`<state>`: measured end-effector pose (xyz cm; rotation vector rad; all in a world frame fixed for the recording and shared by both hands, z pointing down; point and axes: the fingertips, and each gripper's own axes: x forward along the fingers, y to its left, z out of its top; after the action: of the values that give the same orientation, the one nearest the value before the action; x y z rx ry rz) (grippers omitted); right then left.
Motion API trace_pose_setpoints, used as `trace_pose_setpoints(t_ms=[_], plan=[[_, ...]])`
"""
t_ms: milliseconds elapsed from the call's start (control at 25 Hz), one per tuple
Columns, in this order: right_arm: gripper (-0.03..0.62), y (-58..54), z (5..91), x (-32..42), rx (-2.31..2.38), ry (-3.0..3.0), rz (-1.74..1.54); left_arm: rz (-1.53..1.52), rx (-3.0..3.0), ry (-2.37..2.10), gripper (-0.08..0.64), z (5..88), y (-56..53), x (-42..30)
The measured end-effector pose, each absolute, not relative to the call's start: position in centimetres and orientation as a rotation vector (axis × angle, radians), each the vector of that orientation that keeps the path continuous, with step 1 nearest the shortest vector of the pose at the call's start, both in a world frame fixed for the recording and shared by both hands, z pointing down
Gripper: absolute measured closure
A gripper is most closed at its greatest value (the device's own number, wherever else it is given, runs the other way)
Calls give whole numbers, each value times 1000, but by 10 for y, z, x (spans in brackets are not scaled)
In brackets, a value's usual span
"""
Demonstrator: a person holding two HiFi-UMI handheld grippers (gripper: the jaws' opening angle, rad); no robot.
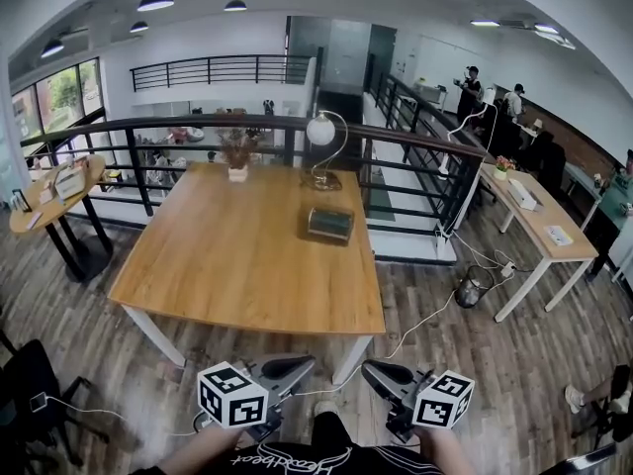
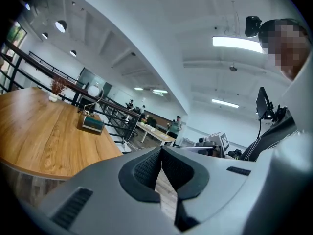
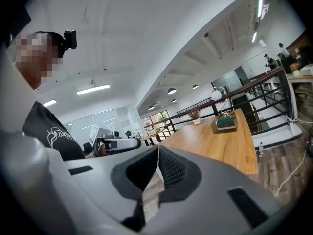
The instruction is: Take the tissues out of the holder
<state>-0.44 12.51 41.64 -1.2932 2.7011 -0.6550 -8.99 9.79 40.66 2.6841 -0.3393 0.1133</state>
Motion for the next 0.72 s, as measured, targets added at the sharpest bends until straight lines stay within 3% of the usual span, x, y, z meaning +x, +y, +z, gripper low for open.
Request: trace_pose_setpoints(t_ms=[720], plan=[[577,-112,427,102,-1059,2776,-730,213,2605,-516,546,426,-118,22]])
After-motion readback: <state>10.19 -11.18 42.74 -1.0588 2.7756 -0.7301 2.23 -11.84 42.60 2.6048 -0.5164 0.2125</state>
